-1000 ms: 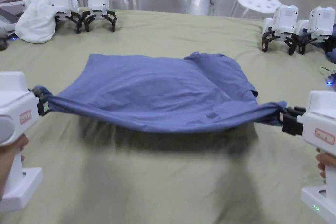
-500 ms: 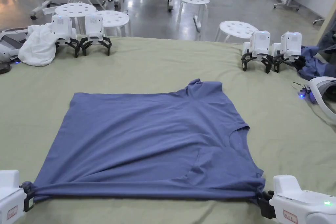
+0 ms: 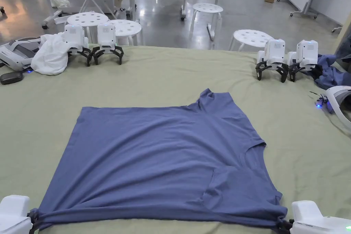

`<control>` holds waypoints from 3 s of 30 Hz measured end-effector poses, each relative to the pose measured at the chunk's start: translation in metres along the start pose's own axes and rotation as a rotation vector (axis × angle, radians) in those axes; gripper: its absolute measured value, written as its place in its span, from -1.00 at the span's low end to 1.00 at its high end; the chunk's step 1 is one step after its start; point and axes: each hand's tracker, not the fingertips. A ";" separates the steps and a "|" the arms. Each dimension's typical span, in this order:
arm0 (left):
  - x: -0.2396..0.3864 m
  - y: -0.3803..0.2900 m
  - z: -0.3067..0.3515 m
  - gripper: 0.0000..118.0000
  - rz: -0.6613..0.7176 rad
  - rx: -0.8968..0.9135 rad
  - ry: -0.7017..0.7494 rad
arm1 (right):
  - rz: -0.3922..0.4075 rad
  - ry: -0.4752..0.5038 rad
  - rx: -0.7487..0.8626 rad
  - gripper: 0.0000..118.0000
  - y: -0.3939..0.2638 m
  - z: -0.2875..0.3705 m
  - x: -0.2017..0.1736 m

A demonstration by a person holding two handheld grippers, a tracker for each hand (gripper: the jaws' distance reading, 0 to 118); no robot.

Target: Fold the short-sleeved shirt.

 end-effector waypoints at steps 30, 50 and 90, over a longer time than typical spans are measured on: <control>0.013 -0.024 0.051 0.05 0.021 0.107 0.035 | -0.086 -0.106 0.024 0.18 -0.026 0.048 -0.015; 0.048 0.005 0.158 -0.34 0.171 0.621 0.113 | -0.009 -0.224 0.708 -0.45 -0.005 0.150 -0.073; 0.005 -0.029 -0.015 0.21 0.329 -0.020 0.074 | -0.034 -0.255 0.343 -0.92 -0.015 0.105 -0.056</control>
